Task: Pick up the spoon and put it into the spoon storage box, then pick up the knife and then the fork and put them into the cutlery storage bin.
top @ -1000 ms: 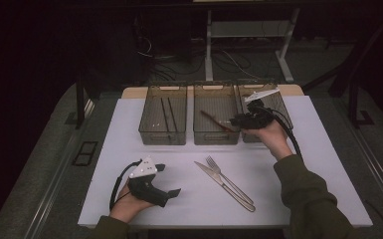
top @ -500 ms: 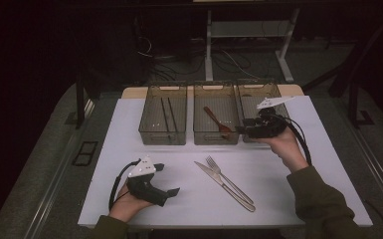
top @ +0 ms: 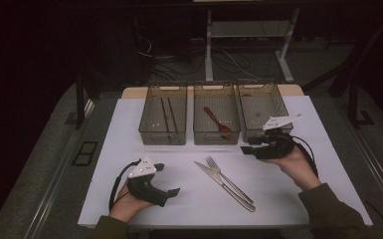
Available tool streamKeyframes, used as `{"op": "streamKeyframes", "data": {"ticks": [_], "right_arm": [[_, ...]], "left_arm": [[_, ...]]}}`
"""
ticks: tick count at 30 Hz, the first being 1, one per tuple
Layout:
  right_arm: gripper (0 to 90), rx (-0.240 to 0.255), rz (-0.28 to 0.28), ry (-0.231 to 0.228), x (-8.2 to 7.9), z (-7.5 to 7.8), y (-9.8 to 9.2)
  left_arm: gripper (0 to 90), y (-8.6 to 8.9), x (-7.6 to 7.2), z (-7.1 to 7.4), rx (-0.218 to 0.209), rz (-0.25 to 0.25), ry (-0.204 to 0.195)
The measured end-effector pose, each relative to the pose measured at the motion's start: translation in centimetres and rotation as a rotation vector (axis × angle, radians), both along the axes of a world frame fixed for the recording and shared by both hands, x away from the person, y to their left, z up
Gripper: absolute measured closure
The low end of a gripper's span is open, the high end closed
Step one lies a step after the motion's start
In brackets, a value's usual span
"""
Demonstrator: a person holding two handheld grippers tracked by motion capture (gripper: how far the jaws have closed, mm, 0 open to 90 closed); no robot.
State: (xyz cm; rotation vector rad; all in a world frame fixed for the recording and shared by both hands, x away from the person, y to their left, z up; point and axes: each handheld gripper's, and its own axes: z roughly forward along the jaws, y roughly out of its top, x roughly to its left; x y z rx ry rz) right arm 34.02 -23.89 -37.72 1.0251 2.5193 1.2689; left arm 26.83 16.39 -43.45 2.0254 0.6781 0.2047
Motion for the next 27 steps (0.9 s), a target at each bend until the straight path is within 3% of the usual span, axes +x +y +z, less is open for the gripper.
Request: {"op": "streamKeyframes", "data": {"ticks": [7,17,27], "right_arm": [[57.8,-0.029,0.035,0.020,-1.9,-0.8,0.1],[85.7,-0.046,0.136,0.060,-4.8,-2.5,1.0],[88.7,-0.087,0.203,0.097,-7.1,-4.3,2.2]], "left_arm": [[0.0,-0.1,-0.1,0.0,0.002,0.002,-0.001],[0.0,-0.1,-0.1,0.0,0.003,0.002,-0.002],[0.0,-0.1,-0.1,0.0,0.006,0.001,-0.001]]}}
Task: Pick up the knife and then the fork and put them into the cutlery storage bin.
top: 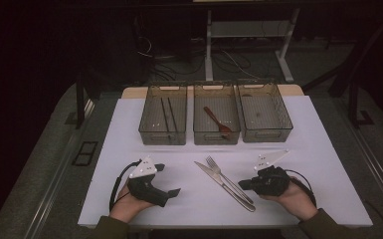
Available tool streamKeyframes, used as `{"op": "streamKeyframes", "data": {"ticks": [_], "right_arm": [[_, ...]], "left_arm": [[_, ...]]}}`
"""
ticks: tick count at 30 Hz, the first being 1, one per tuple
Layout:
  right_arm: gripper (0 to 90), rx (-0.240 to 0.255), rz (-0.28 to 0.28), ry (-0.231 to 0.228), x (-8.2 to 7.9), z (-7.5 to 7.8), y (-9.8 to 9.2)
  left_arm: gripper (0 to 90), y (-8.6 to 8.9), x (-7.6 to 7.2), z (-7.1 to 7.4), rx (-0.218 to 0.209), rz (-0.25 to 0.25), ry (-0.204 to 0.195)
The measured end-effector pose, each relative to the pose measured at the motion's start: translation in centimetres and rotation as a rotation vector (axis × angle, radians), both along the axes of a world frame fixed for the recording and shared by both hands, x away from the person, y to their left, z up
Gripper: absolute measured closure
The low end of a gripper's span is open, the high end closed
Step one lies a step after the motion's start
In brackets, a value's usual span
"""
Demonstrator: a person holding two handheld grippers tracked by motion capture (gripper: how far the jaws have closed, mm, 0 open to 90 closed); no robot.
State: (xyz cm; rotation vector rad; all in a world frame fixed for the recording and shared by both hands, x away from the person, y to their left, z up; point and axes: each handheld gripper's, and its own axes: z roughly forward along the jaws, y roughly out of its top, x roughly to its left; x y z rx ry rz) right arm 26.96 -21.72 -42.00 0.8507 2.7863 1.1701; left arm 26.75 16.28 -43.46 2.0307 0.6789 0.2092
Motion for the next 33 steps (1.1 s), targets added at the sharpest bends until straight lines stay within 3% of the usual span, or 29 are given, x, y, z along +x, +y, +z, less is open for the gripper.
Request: {"op": "streamKeyframes", "data": {"ticks": [10,20,29,33], "right_arm": [[88.8,-0.087,0.033,0.014,-0.7,-1.7,1.2],[88.9,-0.113,0.027,-0.013,-1.0,-1.7,1.3],[88.9,-0.147,-0.019,-0.046,-0.3,-1.6,0.4],[88.9,-0.161,-0.065,-0.071,0.4,-1.5,-0.4]], "left_arm": [[0.0,0.2,0.0,0.0,-0.004,0.003,-0.001],[0.0,-0.1,0.1,0.0,0.000,0.000,0.002],[0.0,0.0,0.1,0.0,-0.001,0.001,0.001],[0.0,0.0,0.1,0.0,0.002,0.000,0.002]]}}
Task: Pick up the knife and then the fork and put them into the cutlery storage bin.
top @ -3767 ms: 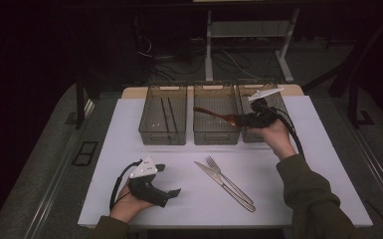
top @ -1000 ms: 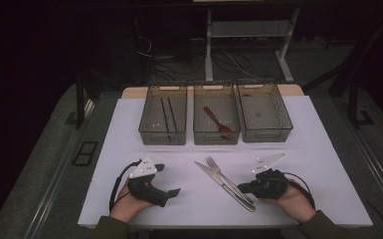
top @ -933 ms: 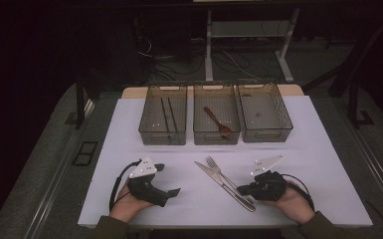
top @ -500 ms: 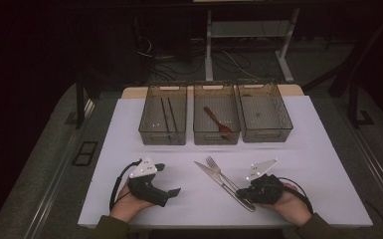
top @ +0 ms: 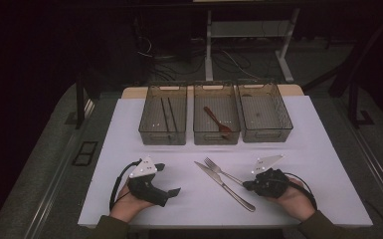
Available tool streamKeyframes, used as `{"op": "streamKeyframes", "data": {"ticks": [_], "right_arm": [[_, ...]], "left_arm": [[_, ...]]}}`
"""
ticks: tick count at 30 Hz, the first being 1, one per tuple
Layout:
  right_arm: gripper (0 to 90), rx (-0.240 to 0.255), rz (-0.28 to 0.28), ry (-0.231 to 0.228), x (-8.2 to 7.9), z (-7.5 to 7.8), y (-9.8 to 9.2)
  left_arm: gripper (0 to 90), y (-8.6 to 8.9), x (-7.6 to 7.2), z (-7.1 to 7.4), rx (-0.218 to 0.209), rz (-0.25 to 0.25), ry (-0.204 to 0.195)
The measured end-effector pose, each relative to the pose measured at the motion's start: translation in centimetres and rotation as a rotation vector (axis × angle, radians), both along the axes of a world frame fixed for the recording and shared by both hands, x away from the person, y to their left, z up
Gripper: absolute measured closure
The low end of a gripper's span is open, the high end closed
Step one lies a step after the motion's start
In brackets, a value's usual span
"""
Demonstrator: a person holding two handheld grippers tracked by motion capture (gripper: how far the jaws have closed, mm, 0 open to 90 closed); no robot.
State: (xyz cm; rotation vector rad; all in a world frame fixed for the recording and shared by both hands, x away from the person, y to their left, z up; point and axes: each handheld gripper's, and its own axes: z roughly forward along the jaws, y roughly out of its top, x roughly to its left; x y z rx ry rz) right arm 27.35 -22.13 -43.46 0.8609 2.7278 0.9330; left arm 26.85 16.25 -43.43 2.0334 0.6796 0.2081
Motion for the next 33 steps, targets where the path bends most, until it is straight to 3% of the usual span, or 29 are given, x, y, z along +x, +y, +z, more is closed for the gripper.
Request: {"op": "streamKeyframes", "data": {"ticks": [2,4,8,11,13,17,22,28,33], "right_arm": [[88.9,-0.054,-0.026,-0.029,0.5,-0.2,-0.4],[88.9,-0.017,-0.046,0.001,1.0,-0.2,-1.1],[87.7,0.014,-0.043,0.007,1.0,0.4,-1.3],[77.4,0.024,-0.031,0.041,1.1,0.7,-1.2],[70.8,0.016,-0.021,0.050,1.2,1.1,-0.9],[59.8,-0.015,0.009,0.115,1.9,2.1,0.1],[60.6,-0.072,0.021,0.140,2.8,2.7,2.0],[69.8,-0.159,0.066,0.139,4.5,2.8,4.7],[73.7,-0.205,0.089,0.167,5.8,2.8,6.5]], "left_arm": [[0.0,0.0,0.0,0.0,0.000,-0.001,0.000],[0.0,0.0,0.0,0.0,0.000,-0.001,-0.001],[0.0,0.0,0.1,0.0,0.001,0.000,0.000],[0.0,-0.1,0.0,0.0,-0.002,0.000,-0.001],[0.0,-0.1,0.0,0.0,-0.004,0.002,0.000],[0.0,-0.2,0.0,0.0,-0.003,-0.001,0.000],[0.0,-0.2,0.0,-0.1,-0.001,-0.006,0.000],[0.0,-0.2,0.0,-0.1,-0.002,-0.009,0.000],[0.0,-0.2,0.0,-0.1,-0.001,-0.010,0.001]]}}
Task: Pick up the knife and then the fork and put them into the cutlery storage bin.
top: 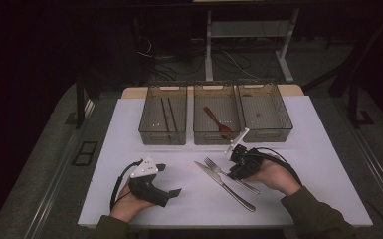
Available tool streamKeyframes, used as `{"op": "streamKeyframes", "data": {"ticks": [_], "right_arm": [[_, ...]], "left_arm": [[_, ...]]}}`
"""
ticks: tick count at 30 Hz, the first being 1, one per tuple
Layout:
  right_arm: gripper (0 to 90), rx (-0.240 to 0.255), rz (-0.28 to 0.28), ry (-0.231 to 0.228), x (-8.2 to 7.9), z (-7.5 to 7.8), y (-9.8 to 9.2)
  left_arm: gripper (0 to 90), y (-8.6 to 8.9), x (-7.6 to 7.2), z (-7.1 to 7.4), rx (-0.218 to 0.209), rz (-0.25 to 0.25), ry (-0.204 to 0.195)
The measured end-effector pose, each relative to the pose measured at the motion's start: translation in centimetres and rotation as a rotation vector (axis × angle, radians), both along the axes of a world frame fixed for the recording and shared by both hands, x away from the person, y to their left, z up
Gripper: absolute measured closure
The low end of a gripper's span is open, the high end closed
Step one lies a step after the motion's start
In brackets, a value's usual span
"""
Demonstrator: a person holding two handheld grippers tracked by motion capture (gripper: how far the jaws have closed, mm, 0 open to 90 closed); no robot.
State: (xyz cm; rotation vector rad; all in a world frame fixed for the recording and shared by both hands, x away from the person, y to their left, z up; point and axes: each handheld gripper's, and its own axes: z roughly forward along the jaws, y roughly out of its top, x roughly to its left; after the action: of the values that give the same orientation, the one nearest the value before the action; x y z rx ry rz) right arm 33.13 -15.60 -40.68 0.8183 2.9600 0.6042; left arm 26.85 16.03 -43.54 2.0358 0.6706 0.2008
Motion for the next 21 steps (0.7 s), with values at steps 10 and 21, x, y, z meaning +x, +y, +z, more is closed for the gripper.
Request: {"op": "streamKeyframes", "data": {"ticks": [10,21], "right_arm": [[78.1,-0.093,0.020,0.042,1.1,-1.0,1.8],[82.1,-0.156,0.021,0.025,0.7,-1.3,2.6]], "left_arm": [[0.0,0.1,0.0,0.0,-0.001,-0.001,-0.003],[0.0,0.0,0.0,0.0,0.000,-0.002,-0.003]]}}
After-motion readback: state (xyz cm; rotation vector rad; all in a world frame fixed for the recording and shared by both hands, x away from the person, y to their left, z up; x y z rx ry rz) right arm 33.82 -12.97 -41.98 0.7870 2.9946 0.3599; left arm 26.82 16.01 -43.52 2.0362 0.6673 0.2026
